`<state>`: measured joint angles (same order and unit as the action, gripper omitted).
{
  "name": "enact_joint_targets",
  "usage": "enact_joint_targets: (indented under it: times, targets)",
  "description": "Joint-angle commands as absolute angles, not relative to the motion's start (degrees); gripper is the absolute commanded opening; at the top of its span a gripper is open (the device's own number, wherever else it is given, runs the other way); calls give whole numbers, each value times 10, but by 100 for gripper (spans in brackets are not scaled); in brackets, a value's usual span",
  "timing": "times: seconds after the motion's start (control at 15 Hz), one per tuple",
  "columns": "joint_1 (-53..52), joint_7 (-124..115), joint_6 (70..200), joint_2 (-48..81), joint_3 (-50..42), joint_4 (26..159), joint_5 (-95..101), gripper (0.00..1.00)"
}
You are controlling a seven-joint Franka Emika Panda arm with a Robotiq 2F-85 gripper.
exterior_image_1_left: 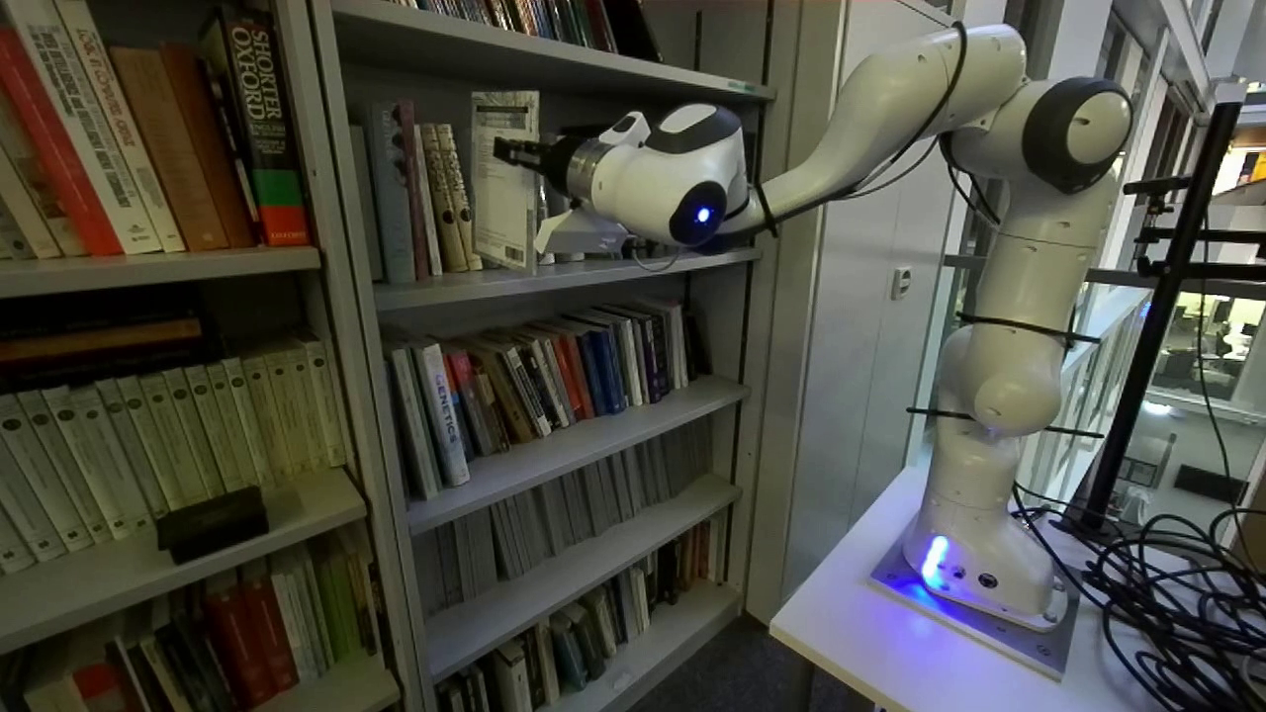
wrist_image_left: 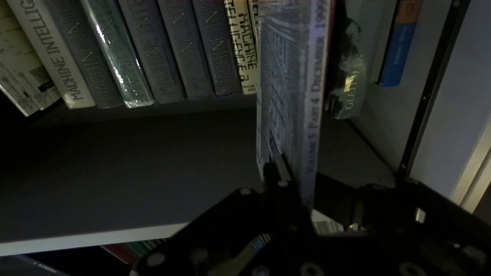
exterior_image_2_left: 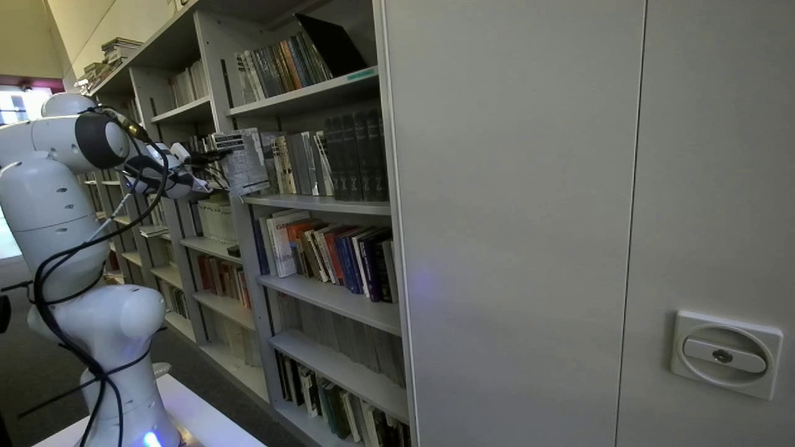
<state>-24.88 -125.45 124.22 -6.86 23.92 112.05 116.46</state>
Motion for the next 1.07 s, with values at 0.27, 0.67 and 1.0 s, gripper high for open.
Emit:
enact_joint_targets:
  times: [0.27, 0.67, 1.0]
  targets:
    - [-253, -1234, 1231, -49, 253, 1086, 1166, 2]
    - [-258, -1234, 1229, -47, 255, 1088, 1164, 2]
    - [-260, -1234, 1223, -50, 260, 1092, 1165, 2]
